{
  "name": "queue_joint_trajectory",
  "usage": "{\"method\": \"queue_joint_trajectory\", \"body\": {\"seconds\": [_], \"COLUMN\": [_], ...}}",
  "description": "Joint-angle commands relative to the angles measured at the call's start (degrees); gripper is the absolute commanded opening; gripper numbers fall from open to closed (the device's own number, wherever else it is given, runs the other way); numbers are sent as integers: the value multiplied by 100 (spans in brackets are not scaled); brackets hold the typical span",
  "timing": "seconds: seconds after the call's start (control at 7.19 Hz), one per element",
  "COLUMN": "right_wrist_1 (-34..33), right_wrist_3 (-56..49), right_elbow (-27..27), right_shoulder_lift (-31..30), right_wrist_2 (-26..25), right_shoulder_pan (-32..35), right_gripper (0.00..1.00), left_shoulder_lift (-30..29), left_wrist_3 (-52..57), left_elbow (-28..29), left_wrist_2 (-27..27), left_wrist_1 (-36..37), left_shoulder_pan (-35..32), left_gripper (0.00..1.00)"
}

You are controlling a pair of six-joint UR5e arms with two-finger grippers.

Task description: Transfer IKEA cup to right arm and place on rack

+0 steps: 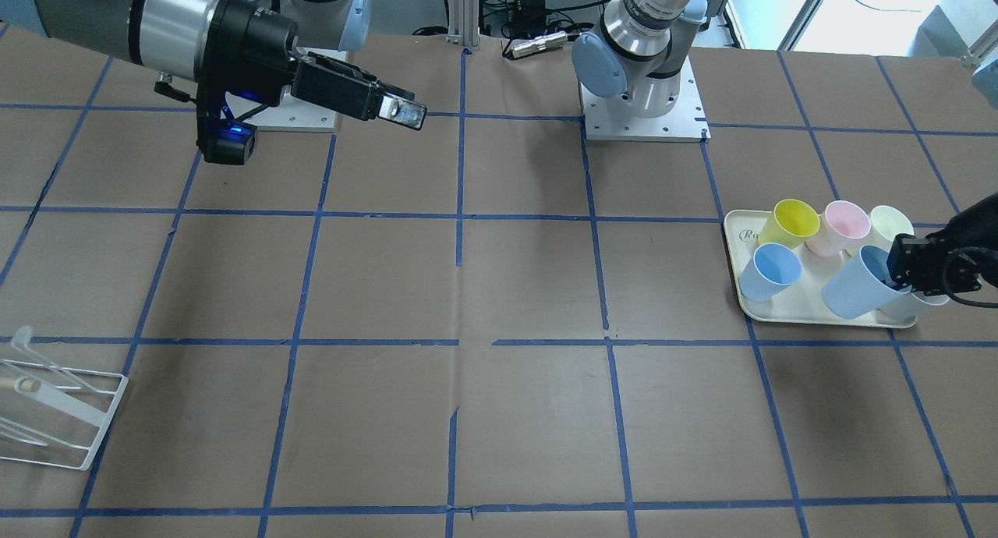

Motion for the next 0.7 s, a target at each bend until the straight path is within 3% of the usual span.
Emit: {"method": "queue_joint_trajectory", "body": {"seconds": [0.0, 0.28, 0.42, 0.56], "right_wrist_1": [-24, -276, -305, -305], "right_wrist_3": [50, 145, 181, 181], "right_elbow": [336, 337, 346, 346], "right_shoulder_lift": [-282, -231, -143, -29], "right_wrist_2": [49, 197, 756, 857], "right_shoulder_pan": [235, 289, 298, 298], "right_gripper": [100, 100, 100, 100], "left_shoulder_lift": [249, 460, 548, 680], "left_wrist_3": [-670, -874, -1109, -1164], "left_elbow": [193, 89, 36, -61], "left_wrist_2": [-2169, -4034, -4738, -5267], "left_wrist_1": [-1154, -2139, -2474, -3016], "left_shoulder_pan": [-257, -634, -871, -1073], "left_gripper": [0, 0, 0, 0]}}
